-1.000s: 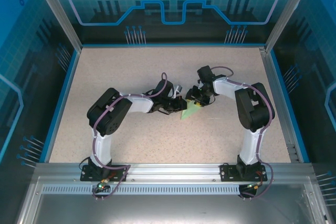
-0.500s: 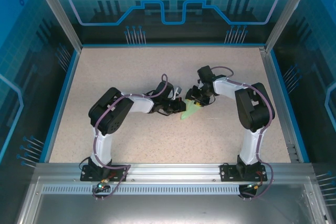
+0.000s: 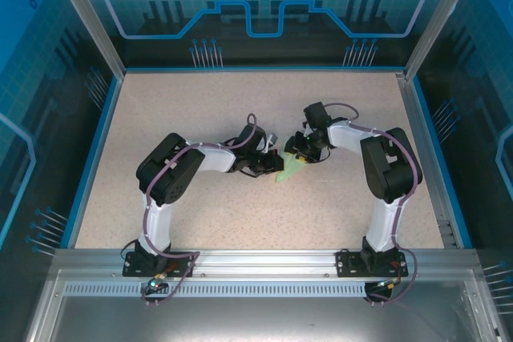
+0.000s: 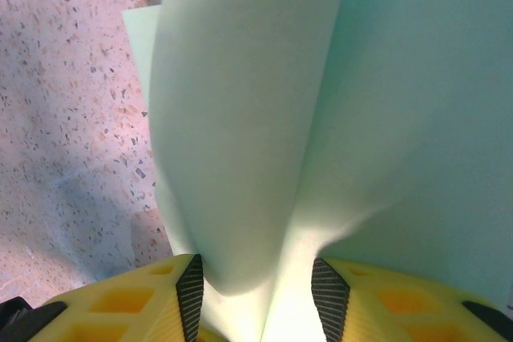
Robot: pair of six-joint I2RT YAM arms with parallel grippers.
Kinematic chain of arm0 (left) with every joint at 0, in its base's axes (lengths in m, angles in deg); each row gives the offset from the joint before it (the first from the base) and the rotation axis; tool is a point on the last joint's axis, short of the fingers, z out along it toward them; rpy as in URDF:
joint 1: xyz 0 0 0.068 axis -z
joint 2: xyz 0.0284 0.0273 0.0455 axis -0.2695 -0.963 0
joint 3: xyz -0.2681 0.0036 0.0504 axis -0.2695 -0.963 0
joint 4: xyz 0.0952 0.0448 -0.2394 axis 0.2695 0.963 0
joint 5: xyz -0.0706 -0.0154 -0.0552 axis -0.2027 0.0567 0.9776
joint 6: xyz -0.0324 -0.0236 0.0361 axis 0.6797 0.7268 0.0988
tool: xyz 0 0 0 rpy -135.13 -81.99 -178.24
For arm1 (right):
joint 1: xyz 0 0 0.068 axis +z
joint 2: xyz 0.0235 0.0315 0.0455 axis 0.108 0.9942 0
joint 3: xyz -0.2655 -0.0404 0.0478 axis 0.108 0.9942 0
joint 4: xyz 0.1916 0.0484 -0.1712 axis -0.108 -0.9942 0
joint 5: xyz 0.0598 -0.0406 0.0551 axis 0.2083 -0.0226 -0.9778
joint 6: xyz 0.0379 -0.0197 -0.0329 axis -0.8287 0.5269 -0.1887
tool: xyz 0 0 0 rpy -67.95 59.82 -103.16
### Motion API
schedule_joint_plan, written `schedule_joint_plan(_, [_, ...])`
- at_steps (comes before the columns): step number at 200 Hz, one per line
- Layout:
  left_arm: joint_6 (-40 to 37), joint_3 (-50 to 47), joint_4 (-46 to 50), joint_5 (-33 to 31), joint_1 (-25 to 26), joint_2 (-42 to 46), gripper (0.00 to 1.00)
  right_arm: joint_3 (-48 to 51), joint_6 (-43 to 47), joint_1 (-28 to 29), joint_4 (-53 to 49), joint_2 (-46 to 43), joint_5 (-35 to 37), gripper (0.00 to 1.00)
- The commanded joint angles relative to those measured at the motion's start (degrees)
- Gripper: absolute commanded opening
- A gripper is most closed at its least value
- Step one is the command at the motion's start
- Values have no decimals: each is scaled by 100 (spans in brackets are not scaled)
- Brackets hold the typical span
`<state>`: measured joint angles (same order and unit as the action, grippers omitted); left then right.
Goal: Fold a paper plane with a square sheet of paper (pick it up from the middle)
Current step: Fourth fold the wing at the center of the table.
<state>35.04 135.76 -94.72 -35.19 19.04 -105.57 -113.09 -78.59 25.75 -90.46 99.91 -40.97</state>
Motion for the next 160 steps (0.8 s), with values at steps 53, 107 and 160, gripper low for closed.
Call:
schedule_joint_plan(53, [-161, -116, 179, -32, 24, 276, 9, 127, 83, 18, -713, 582, 484, 38])
schedule_joint_plan(107, [4, -460, -65, 19, -65, 599, 11, -62, 100, 39, -900, 828, 506, 38])
schedule_joint_plan(160, [238, -628, -348, -92, -185, 822, 11, -227, 93, 58, -1143, 963, 615, 39])
